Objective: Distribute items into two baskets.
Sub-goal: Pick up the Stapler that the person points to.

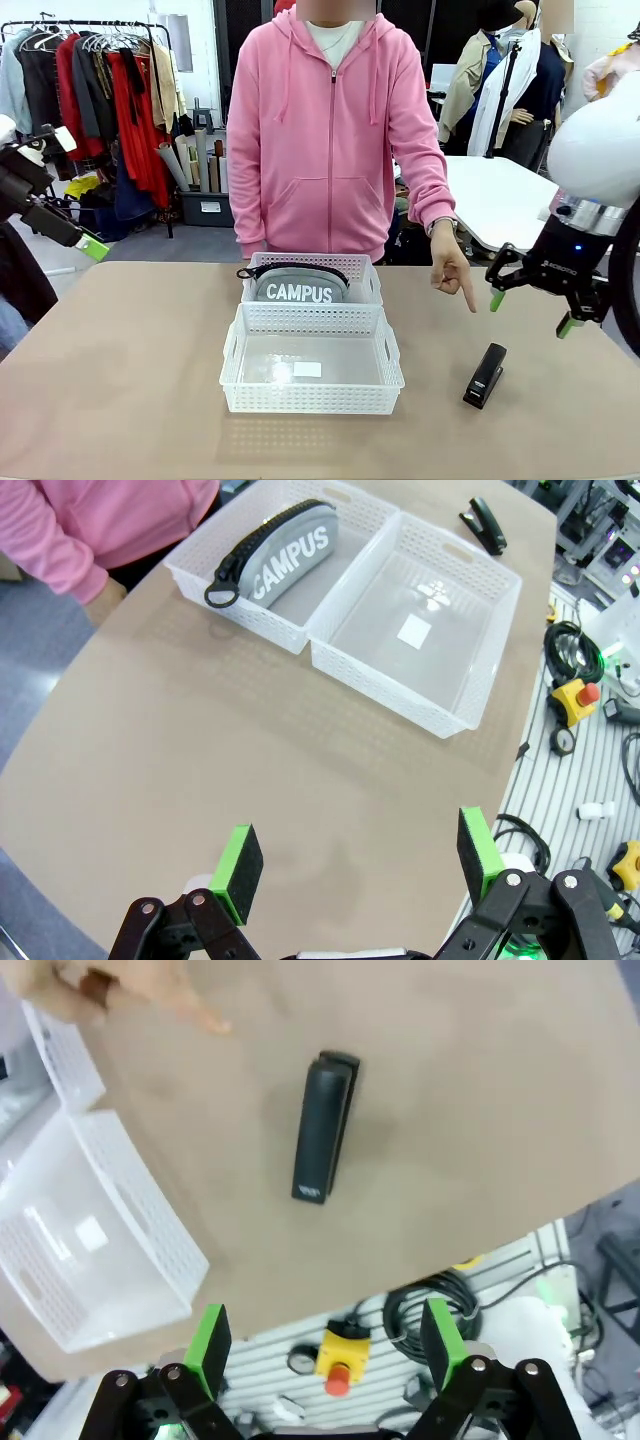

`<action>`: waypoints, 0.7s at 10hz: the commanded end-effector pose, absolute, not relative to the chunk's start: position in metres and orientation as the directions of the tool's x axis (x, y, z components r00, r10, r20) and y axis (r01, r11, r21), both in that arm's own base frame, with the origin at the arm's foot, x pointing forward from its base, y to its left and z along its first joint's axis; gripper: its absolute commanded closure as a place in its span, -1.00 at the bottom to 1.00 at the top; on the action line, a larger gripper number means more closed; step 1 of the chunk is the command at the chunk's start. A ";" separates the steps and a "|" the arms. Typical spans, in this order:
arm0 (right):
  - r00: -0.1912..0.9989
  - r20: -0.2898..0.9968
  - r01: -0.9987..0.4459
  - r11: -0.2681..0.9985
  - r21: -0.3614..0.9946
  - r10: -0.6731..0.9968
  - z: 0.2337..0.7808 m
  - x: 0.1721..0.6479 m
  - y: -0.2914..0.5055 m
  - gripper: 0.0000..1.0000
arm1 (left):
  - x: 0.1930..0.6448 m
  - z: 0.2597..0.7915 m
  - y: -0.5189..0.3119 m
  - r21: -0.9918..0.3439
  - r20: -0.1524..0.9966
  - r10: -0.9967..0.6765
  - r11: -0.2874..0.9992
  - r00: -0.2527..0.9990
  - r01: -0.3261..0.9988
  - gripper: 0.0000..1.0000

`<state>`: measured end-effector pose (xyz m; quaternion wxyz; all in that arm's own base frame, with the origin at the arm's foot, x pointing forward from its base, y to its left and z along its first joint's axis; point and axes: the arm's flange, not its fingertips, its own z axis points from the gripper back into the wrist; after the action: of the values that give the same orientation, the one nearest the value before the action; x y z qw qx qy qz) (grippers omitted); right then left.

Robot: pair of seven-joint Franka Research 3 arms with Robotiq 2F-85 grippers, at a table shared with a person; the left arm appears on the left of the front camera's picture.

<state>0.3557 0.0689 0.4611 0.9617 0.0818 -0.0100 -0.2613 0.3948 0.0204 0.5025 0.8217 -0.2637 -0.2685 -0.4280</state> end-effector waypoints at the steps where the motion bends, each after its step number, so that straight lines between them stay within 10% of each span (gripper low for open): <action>1: 0.790 0.035 0.600 0.783 0.166 -0.613 0.444 0.372 0.075 -1.00 | 0.393 0.503 0.021 -0.214 0.656 -0.563 0.501 0.503 0.839 -1.00; 7: 0.755 0.015 0.648 0.749 0.138 -0.655 0.387 0.389 0.091 -1.00 | 0.393 0.503 0.021 -0.214 0.656 -0.563 0.501 0.503 0.839 -1.00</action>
<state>0.3856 0.0838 0.3974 0.9401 0.0747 -0.0197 -0.3321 0.3948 0.0204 0.5025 0.8217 -0.2638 -0.2684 -0.4280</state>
